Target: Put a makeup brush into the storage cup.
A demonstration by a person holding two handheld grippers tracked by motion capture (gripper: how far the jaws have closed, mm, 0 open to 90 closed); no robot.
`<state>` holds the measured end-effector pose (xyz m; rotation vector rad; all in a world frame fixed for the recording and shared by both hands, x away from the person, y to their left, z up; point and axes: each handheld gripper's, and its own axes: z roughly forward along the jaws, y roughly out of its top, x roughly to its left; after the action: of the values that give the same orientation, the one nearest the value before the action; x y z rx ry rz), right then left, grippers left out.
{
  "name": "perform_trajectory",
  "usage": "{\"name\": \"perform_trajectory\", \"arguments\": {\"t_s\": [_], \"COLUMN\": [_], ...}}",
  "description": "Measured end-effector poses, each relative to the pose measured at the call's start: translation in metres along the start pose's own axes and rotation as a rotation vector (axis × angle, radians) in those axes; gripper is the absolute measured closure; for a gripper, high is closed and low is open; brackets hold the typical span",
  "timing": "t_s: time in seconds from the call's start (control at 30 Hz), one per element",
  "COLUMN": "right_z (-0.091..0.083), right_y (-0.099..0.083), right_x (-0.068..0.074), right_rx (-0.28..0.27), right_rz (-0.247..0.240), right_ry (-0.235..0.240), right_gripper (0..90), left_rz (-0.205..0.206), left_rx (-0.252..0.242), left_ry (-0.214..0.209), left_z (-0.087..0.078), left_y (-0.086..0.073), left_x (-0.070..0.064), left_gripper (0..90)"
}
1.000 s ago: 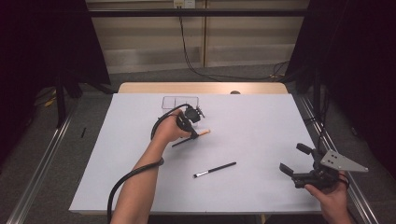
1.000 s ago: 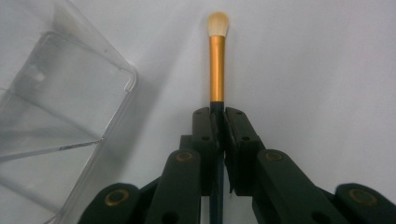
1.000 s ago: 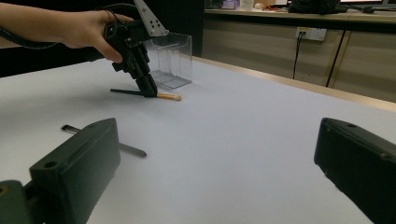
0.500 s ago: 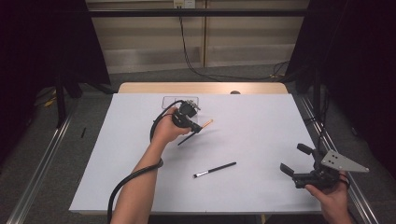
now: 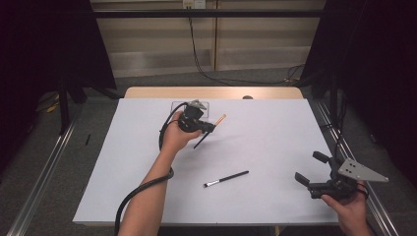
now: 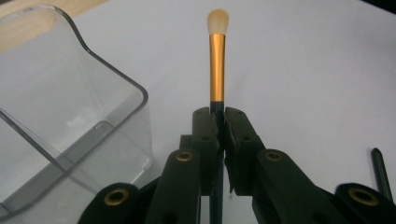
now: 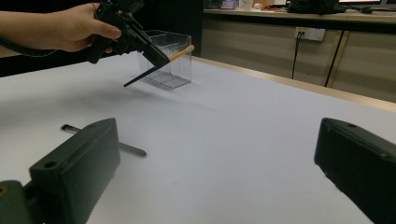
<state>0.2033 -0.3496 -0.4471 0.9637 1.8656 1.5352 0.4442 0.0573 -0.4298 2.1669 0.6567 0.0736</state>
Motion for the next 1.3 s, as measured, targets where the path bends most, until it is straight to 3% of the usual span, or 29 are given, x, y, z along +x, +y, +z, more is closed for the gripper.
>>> {"name": "perform_trajectory", "arguments": {"t_s": [0.33,0.77,1.3], "right_z": [0.000,0.000,0.000], "right_y": [0.000,0.000,0.000], "right_x": [0.000,0.000,0.000], "right_rx": [0.000,0.002,0.004], "right_rz": [-0.001,-0.002,-0.002], "right_ry": [-0.001,0.000,-0.001], "right_gripper": [0.0,0.0,0.0], "left_rz": [-0.039,-0.083,-0.112], "left_rx": [-0.154,-0.325,-0.451], "left_ry": [-0.011,0.009,0.026], "left_z": [-0.010,-0.026,-0.037], "left_y": [0.001,0.006,0.010], "left_x": [0.001,0.001,0.004], "left_gripper": [83.6,83.6,83.6]}}
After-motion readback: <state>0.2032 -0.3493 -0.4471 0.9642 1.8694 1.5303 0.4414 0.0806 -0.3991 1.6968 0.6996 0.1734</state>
